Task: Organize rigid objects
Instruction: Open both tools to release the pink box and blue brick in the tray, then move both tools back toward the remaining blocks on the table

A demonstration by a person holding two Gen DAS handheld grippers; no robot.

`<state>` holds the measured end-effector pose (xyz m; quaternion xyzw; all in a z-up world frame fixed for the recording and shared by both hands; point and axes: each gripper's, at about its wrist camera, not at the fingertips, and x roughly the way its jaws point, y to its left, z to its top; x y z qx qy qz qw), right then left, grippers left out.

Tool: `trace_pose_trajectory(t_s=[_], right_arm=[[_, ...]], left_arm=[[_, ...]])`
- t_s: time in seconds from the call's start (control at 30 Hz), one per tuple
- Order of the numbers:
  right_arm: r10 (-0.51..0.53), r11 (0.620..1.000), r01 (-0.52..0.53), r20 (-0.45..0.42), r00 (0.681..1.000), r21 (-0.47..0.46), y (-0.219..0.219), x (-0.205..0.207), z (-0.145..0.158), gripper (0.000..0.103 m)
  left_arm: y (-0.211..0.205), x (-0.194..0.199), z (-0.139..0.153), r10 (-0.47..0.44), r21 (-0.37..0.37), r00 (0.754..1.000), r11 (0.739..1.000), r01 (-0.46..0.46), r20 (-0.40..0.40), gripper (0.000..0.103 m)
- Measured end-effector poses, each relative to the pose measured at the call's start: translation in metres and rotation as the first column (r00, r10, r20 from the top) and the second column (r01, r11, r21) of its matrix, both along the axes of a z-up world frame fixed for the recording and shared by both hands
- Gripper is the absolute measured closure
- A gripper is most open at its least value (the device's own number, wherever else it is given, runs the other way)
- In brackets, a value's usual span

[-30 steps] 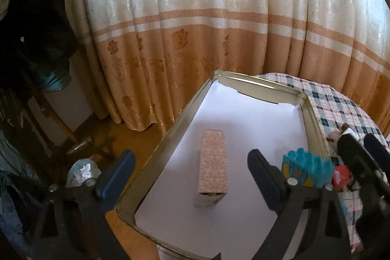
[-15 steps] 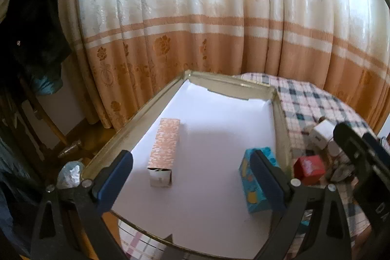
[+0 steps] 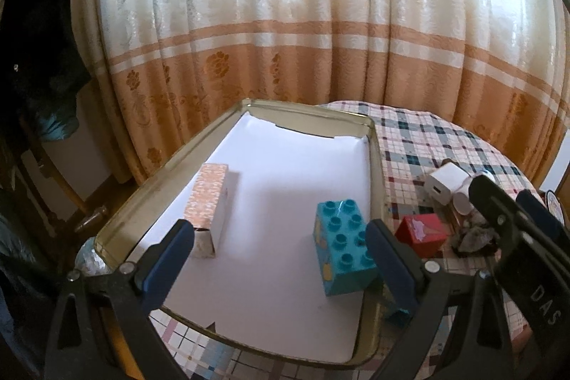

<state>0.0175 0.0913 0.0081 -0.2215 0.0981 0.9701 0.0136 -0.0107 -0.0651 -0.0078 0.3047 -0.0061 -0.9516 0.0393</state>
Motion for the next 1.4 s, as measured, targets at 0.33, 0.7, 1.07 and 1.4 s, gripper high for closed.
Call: trace_pose_trajectory(t_s=[0.33, 0.7, 1.07, 1.4], right_arm=[[-0.063, 0.997, 0.062, 0.014, 0.998, 0.053, 0.03, 0.022, 0.001, 0.023], [-0.151, 0.988, 0.149, 0.043, 0.988, 0.046, 0.066, 0.039, 0.0, 0.023], [-0.078, 0.996, 0.075, 0.079, 0.994, 0.037, 0.063, 0.042, -0.006, 0.023], [-0.209, 0.977, 0.212, 0.121, 0.97, -0.016, 0.108, 0.054, -0.02, 0.023]], left_arm=[[0.001, 0.007, -0.002, -0.021, -0.003, 1.0, 1.0, 0.021, -0.011, 0.004], [0.024, 0.022, -0.002, -0.129, -0.047, 0.991, 0.991, 0.127, -0.037, 0.004], [0.03, 0.042, 0.003, -0.26, -0.053, 0.964, 0.965, 0.257, -0.06, 0.004], [0.105, 0.059, 0.003, -0.422, -0.245, 0.906, 0.882, 0.403, -0.025, 0.004]])
